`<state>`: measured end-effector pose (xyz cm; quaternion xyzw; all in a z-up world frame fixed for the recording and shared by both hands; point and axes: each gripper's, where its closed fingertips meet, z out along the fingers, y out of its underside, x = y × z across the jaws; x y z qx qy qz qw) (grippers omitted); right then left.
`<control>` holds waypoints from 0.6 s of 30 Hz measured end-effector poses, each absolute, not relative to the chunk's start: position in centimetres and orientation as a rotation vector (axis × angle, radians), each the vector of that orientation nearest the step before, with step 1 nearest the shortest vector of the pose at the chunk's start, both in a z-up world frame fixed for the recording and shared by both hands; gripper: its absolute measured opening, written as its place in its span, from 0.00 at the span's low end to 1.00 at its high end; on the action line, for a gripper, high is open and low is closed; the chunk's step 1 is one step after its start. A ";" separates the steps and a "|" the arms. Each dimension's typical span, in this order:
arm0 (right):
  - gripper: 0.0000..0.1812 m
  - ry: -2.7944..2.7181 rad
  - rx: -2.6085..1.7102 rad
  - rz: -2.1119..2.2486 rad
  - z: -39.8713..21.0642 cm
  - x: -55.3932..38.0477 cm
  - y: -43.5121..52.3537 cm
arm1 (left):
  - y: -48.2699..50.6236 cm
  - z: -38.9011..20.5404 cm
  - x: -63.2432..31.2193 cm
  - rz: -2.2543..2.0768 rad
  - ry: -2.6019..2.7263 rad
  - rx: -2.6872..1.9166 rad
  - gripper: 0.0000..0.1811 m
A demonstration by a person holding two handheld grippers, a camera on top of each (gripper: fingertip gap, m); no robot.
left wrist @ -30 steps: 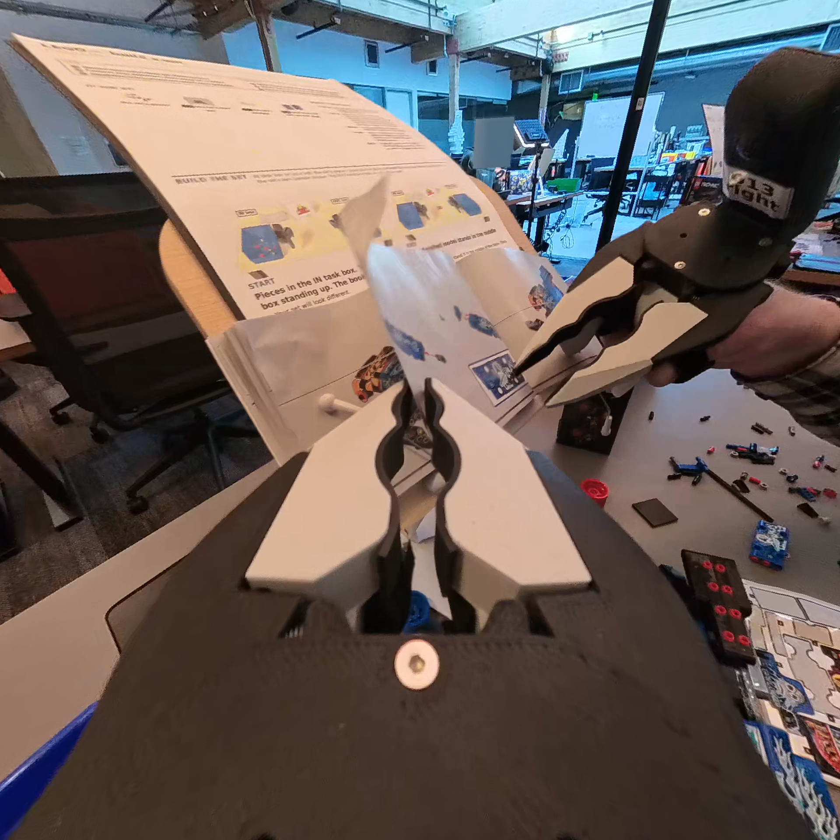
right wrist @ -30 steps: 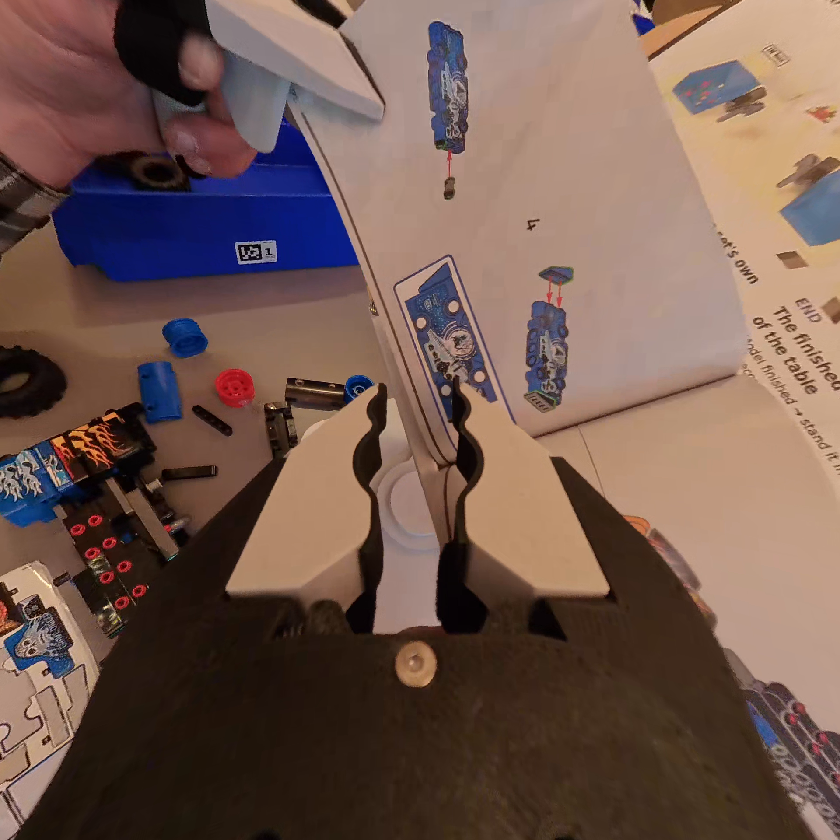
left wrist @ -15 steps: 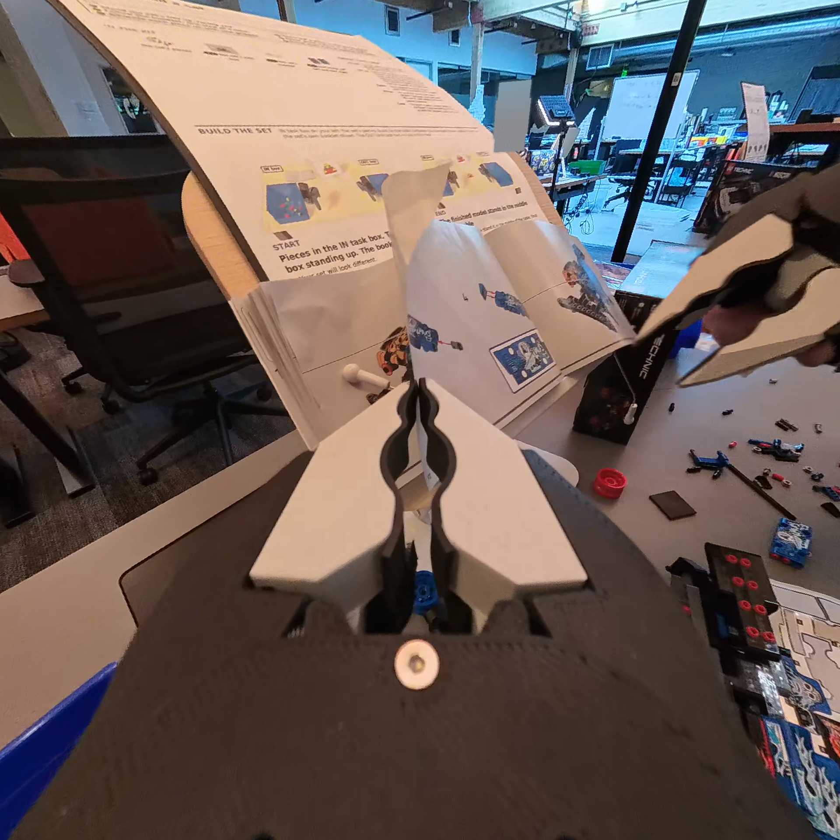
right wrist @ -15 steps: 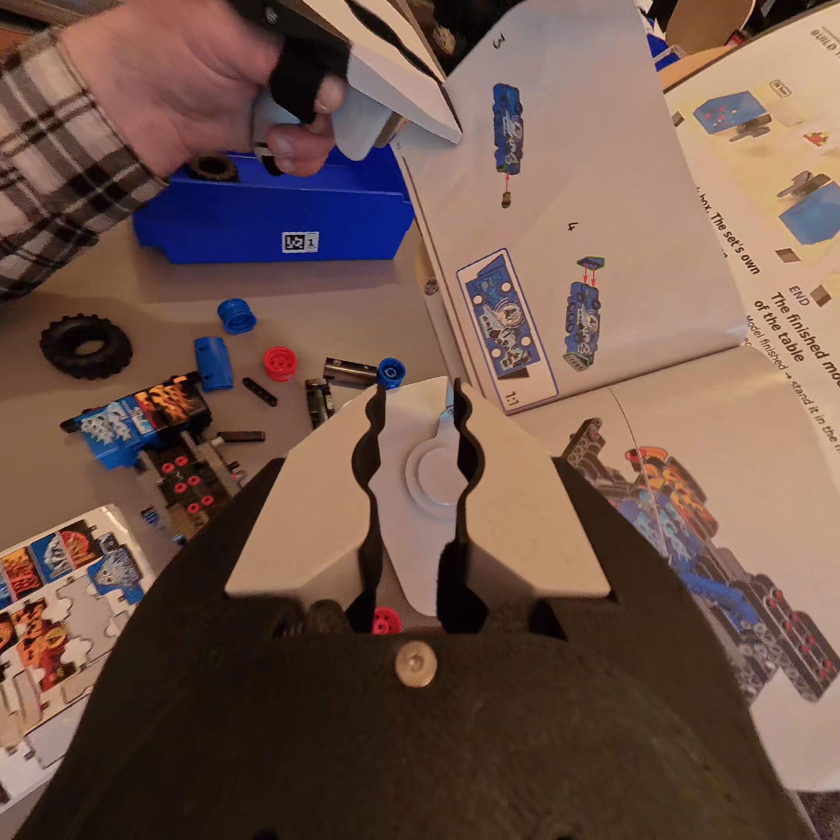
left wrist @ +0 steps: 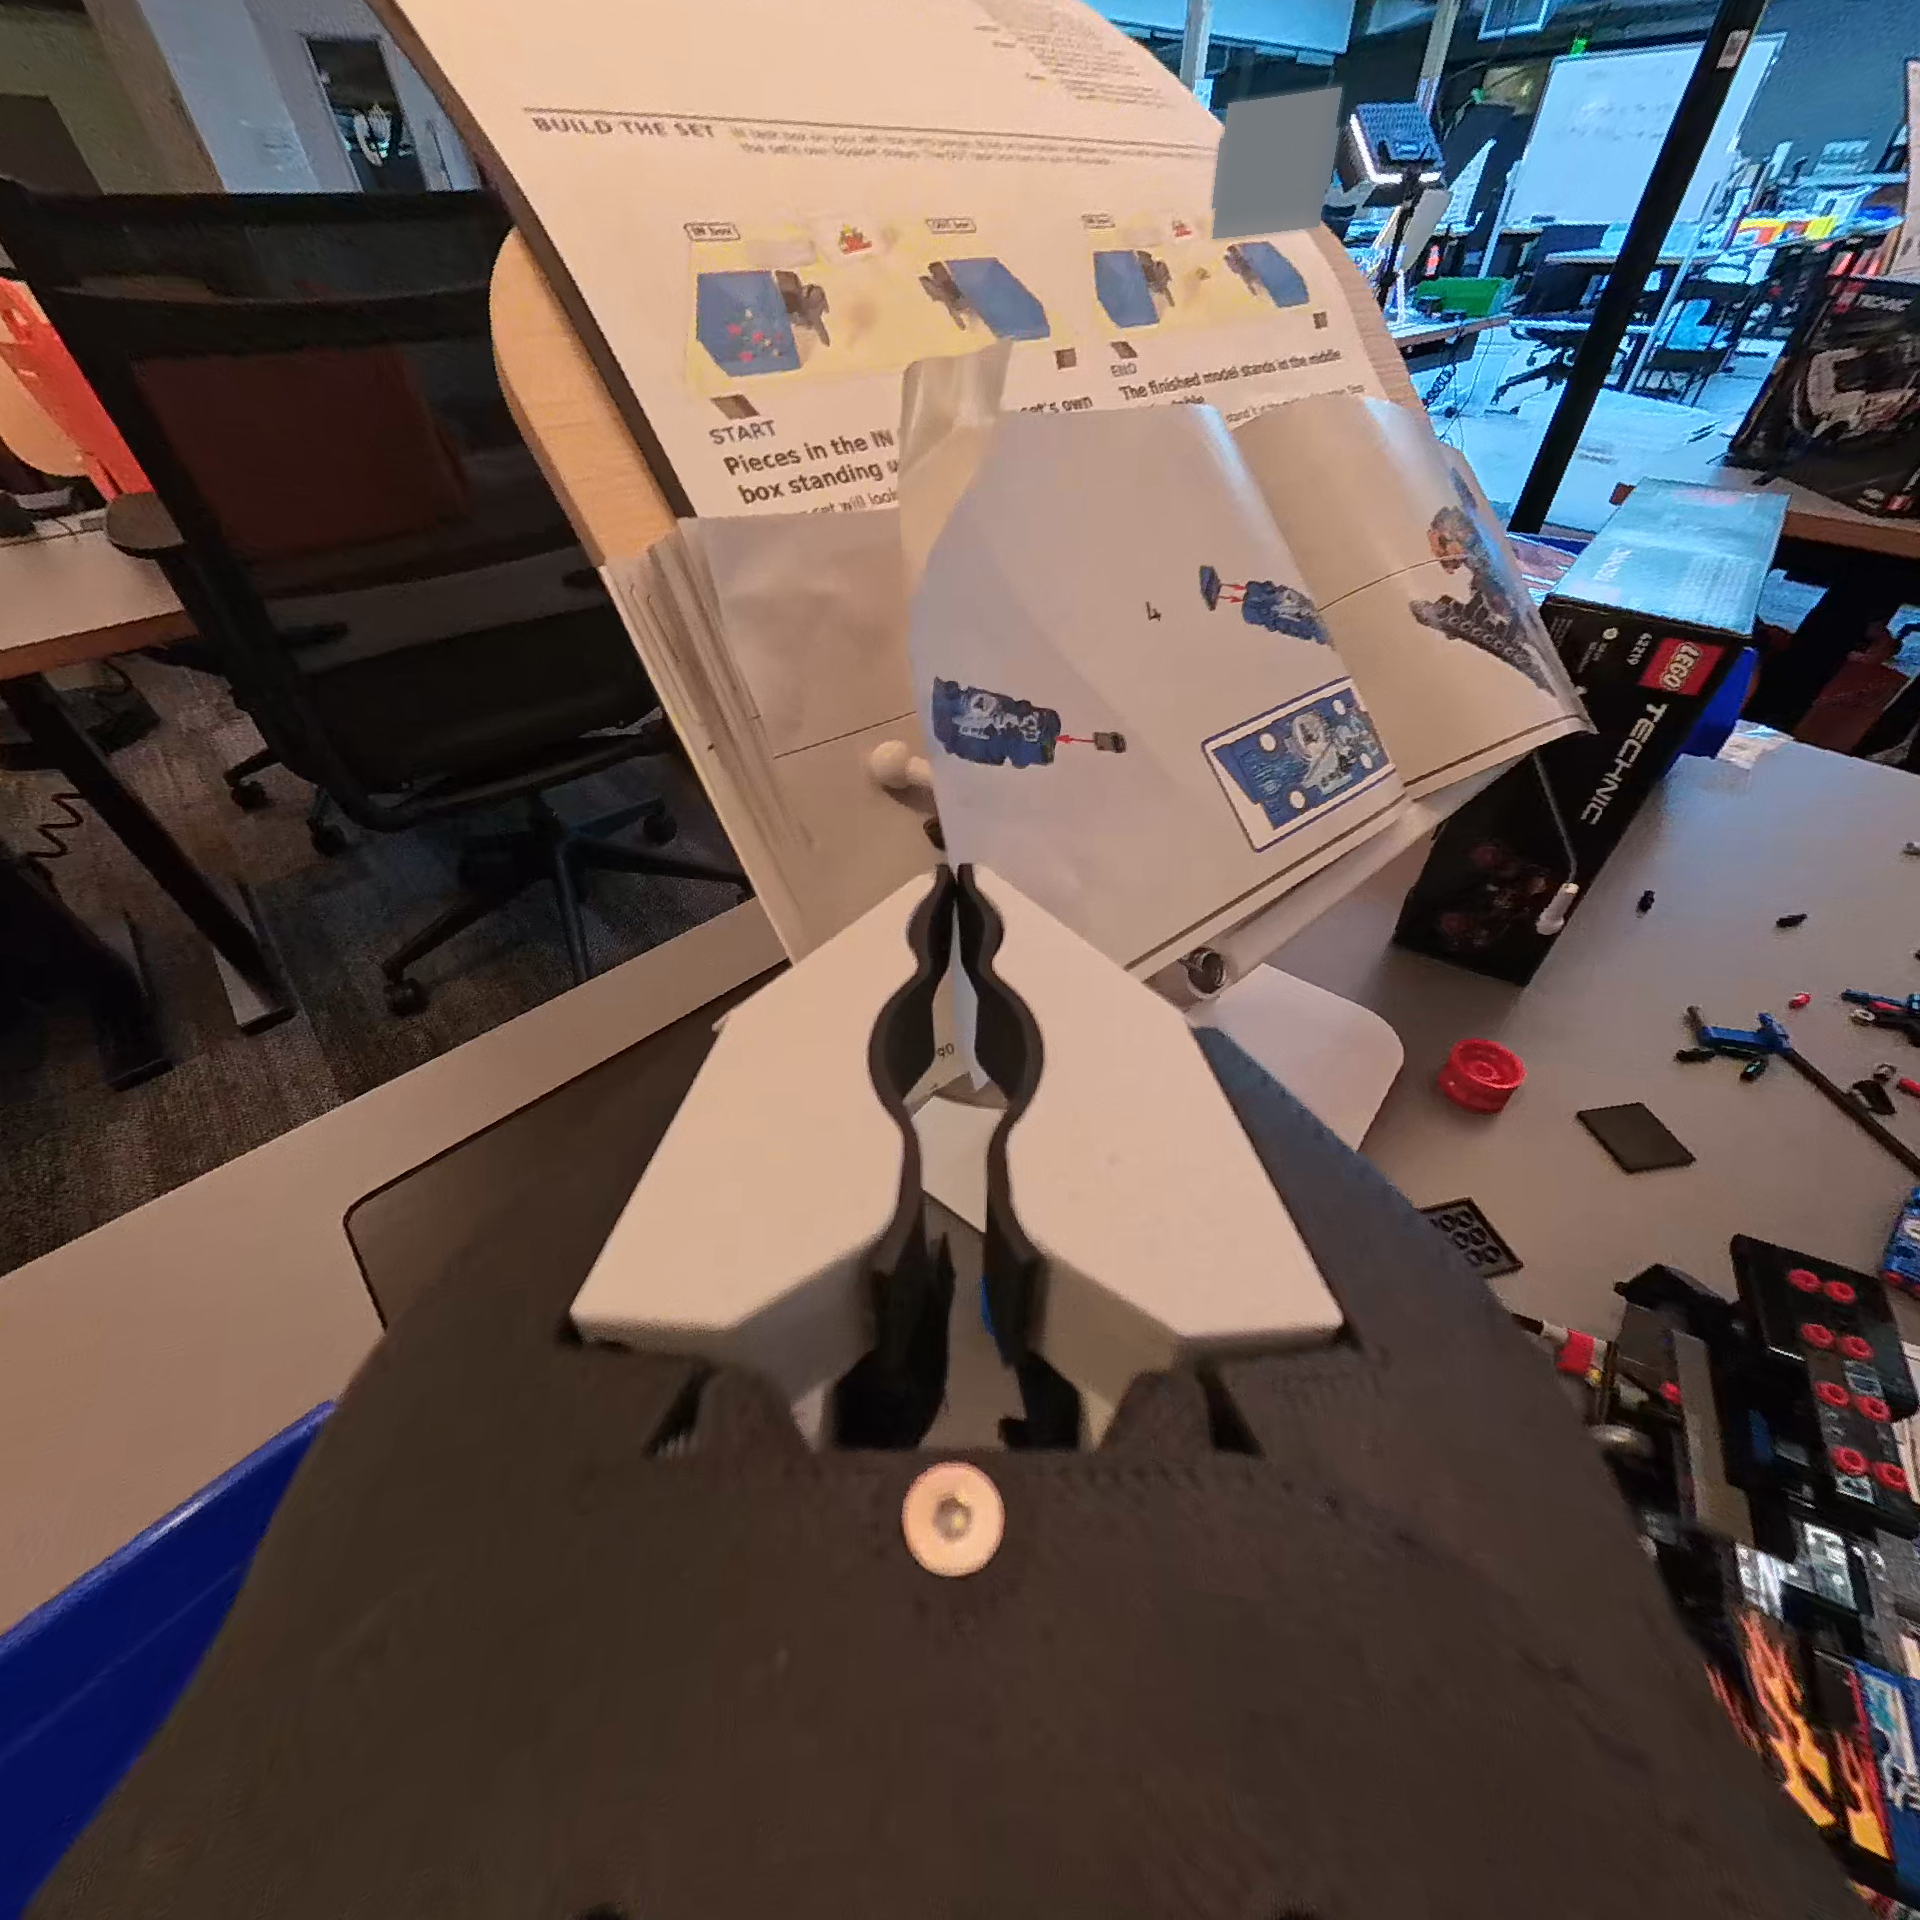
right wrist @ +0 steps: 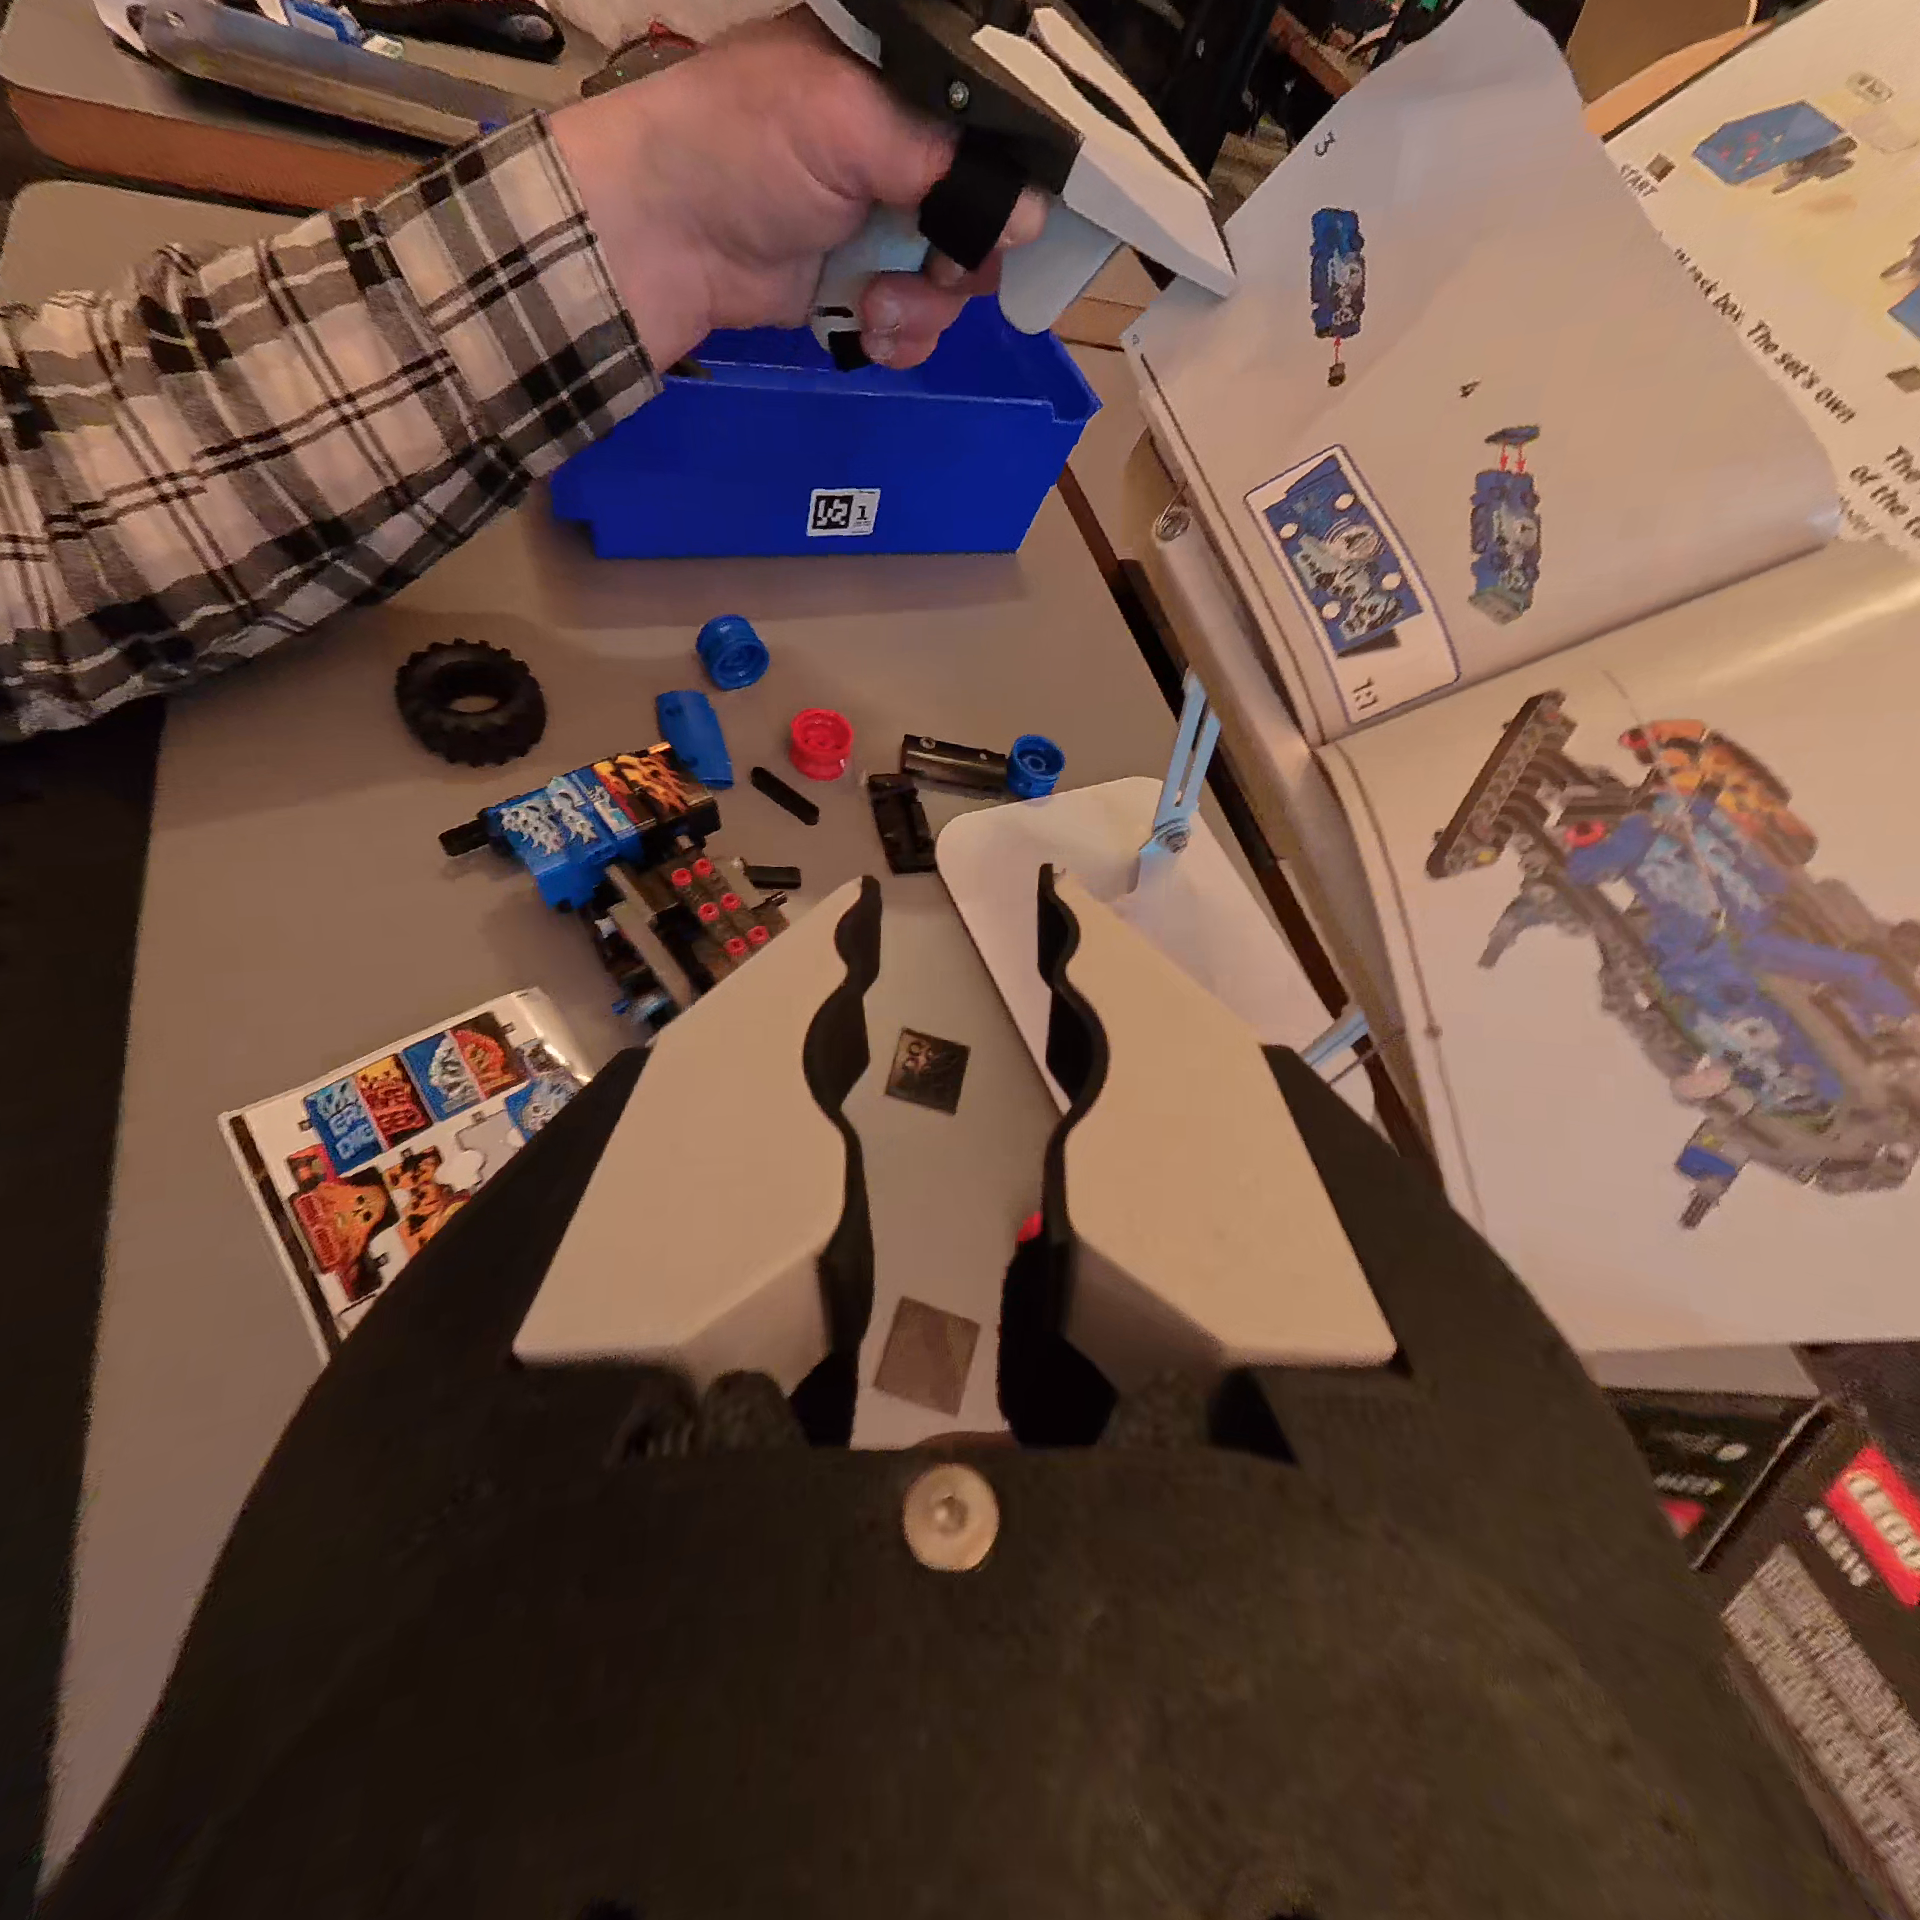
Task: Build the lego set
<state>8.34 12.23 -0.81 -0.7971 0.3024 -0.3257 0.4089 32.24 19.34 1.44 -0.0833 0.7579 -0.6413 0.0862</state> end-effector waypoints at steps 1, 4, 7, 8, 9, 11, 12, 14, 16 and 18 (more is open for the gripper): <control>0.16 0.769 -2.002 -0.818 -1.2 7.9 12.2 | 19.4 1.4 32.3 -1.908 2.261 -0.250 0.00; 0.15 0.794 -1.983 -0.812 -2.6 6.7 12.1 | 19.4 1.2 32.4 -1.902 2.265 -0.254 0.00; 0.15 0.819 -1.962 -0.799 -4.1 5.8 12.0 | 19.4 1.2 32.4 -1.897 2.266 -0.251 0.00; 0.14 0.829 -1.951 -0.801 -4.5 5.6 11.9 | 19.4 1.2 32.3 -1.897 2.267 -0.250 0.00; 0.14 0.842 -1.937 -0.798 -4.9 5.5 11.8 | 19.4 1.2 32.3 -1.895 2.268 -0.249 0.00; 0.13 0.862 -1.892 -0.803 -5.5 5.3 11.5 | 19.4 1.1 32.4 -1.891 2.269 -0.250 0.00; 0.13 0.866 -1.865 -0.809 -5.8 5.2 11.4 | 19.4 1.1 32.4 -1.890 2.269 -0.250 0.00; 0.12 0.893 -1.840 -0.822 -6.9 5.3 10.7 | 19.4 1.1 32.4 -1.893 2.268 -0.252 0.00; 0.13 0.928 -1.847 -0.850 -8.0 5.5 9.8 | 19.4 1.1 32.4 -1.891 2.269 -0.252 0.00; 0.13 0.948 -1.852 -0.868 -8.7 5.7 9.1 | 19.4 1.0 32.5 -1.891 2.270 -0.252 0.00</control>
